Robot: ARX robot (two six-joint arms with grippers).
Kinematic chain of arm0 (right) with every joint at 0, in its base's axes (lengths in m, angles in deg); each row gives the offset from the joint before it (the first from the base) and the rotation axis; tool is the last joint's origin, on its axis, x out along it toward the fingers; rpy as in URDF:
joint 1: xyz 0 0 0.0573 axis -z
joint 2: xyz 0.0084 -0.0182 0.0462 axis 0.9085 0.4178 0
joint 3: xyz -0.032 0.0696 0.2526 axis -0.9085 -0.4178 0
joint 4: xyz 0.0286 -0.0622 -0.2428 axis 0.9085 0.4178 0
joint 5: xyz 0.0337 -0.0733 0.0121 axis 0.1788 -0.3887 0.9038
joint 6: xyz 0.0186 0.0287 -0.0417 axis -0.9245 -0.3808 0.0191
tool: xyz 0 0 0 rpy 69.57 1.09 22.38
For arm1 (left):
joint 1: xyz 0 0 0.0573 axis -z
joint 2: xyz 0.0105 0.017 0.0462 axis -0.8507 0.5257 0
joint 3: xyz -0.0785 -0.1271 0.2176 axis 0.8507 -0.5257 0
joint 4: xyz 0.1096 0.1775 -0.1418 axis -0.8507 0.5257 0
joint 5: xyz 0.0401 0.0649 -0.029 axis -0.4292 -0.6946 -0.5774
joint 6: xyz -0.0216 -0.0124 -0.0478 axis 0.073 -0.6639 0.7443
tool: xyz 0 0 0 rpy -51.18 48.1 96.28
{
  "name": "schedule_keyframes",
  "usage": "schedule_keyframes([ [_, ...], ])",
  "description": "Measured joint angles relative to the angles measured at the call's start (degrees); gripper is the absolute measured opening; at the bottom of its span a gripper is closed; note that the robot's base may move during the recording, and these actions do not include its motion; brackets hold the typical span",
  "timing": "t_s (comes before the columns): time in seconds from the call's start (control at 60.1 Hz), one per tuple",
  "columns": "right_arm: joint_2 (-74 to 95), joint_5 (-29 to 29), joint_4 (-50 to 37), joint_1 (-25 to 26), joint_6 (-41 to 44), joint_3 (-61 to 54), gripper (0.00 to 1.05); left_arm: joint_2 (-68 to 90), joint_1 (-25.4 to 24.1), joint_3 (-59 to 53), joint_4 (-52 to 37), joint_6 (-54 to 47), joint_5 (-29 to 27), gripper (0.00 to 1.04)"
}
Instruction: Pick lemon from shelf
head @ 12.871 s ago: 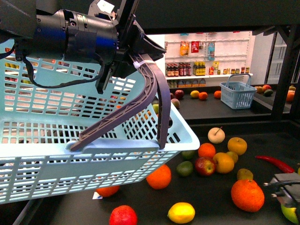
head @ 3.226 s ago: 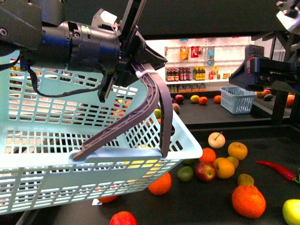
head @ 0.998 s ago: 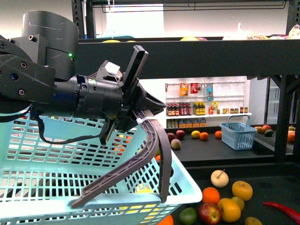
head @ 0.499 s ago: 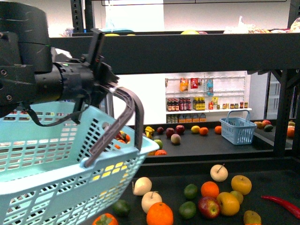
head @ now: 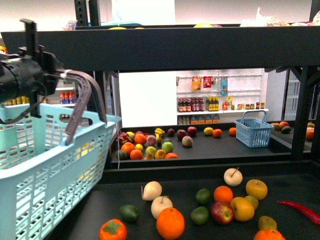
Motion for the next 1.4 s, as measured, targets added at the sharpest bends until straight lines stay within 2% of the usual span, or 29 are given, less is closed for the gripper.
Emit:
schedule_keyframes([
  [0.1,0.0,0.02,0.0,0.0,-0.02,0.0,0.97,1.9,-3.3,1.27,-0.48,0.66,1.84,0.06],
  [0.366,-0.02,0.02,0.0,0.0,-0.02,0.0,0.97,6.32,-7.3,5.35,-1.18,2.51,6.29,0.06],
  [0.649,-0.02,0.02,0.0,0.0,-0.02,0.0,0.97,9.79,-11.02,7.26,-5.29,5.49,7.48,0.06],
  [1.397,-0.02,0.0,0.0,0.0,-0.02,0.0,0.97,12.83,-15.37,4.13,-10.14,6.71,9.86,0.06],
])
